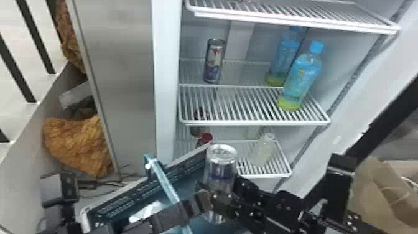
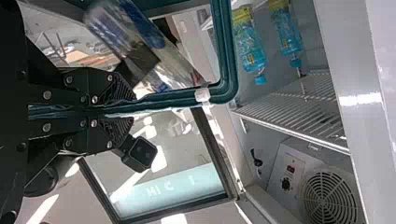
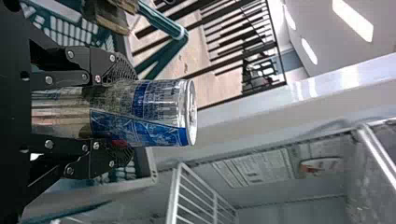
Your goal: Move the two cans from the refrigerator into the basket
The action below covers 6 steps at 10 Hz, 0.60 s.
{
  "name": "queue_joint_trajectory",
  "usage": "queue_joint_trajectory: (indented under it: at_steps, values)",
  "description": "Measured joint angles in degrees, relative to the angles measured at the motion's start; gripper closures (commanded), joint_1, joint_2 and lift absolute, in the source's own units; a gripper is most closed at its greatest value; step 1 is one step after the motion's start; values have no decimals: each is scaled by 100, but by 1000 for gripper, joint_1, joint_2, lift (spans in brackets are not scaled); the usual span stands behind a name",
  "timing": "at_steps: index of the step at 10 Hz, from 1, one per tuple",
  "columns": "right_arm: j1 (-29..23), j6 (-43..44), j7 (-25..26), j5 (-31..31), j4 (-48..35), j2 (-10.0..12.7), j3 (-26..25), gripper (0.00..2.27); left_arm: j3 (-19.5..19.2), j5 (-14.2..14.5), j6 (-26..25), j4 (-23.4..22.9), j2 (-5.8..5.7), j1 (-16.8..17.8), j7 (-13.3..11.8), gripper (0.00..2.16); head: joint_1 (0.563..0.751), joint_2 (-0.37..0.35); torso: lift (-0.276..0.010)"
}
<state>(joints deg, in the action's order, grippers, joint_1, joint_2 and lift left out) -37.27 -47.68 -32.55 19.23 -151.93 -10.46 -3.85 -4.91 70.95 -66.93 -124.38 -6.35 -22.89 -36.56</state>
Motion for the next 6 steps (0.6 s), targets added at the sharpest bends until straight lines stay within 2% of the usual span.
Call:
queue_joint_trajectory:
  at_steps: [1,3,6]
  values:
    - [107,-224,-125,103,95,-52,49,572,0,0,0,0,2,-2,0,1202,695,-159,-35]
    - [311,-380,-298,133,339,-137,128,308,-1,11,0,0,3,-3,-1,1202,695,-140,-35]
    - [332,-281,-289,75,364,-115,-5,252,-11,17,0,0,12,-15,1,1202,695,-158,-35]
